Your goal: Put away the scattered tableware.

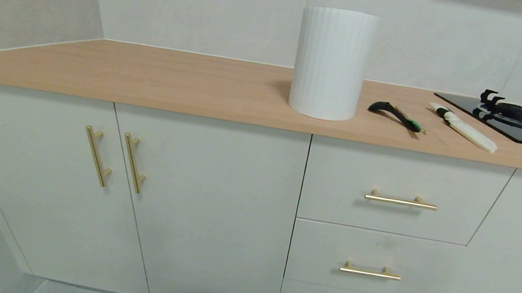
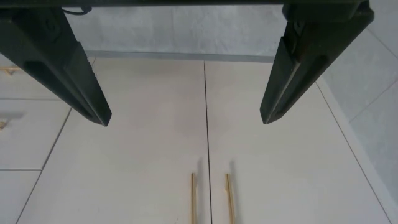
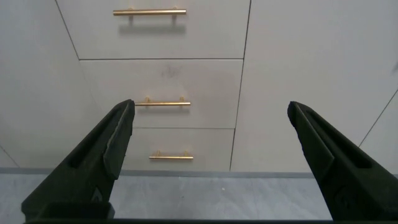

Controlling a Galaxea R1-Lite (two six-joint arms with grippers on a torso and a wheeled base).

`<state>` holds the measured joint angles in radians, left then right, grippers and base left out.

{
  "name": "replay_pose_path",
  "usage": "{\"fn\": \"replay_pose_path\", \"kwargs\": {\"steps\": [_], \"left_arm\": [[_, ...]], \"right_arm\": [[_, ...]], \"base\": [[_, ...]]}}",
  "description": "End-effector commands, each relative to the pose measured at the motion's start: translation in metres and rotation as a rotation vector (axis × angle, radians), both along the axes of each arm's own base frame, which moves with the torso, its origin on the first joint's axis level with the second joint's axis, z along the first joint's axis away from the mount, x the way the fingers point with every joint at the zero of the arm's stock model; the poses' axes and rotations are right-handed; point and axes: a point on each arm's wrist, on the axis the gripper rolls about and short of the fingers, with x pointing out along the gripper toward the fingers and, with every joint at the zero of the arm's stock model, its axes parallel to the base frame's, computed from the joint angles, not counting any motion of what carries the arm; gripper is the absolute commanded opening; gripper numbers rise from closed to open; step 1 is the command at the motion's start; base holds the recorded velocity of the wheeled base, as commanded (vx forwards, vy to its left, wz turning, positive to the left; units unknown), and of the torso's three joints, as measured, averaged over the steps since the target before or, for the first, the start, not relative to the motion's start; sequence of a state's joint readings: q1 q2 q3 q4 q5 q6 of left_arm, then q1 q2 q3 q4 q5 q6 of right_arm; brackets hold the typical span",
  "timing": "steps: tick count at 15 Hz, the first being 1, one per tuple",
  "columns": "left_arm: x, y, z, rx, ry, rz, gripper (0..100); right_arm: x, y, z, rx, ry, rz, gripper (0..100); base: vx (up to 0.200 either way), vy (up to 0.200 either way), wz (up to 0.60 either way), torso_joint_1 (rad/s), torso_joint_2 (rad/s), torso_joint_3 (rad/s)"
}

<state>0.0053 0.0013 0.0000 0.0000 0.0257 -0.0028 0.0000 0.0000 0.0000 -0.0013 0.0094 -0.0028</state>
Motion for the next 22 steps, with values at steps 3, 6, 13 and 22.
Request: {"fn": "replay_pose_path", "kwargs": {"steps": [3,6,13,22], "left_arm": [[0.000,0.000,0.000,0.000,0.000,0.001,100],[0.000,0.000,0.000,0.000,0.000,0.001,100],[0.000,0.000,0.000,0.000,0.000,0.001,100],[0.000,0.000,0.000,0.000,0.000,0.001,100]], "right_arm": [[0.000,0.000,0.000,-0.002,0.000,0.000,100],[0.000,0.000,0.000,-0.029,-0.001,0.001,100],[-0.009,0.000,0.049,0.084,-0.101,0.073,100],[0.142,0.025,0.090,0.113,0.608,0.392,100]], "base": [[0.000,0.000,0.00,0.000,0.00,0.000],[0.000,0.000,0.00,0.000,0.00,0.000],[0.000,0.000,0.00,0.000,0.00,0.000],[0.000,0.000,0.00,0.000,0.00,0.000]]}}
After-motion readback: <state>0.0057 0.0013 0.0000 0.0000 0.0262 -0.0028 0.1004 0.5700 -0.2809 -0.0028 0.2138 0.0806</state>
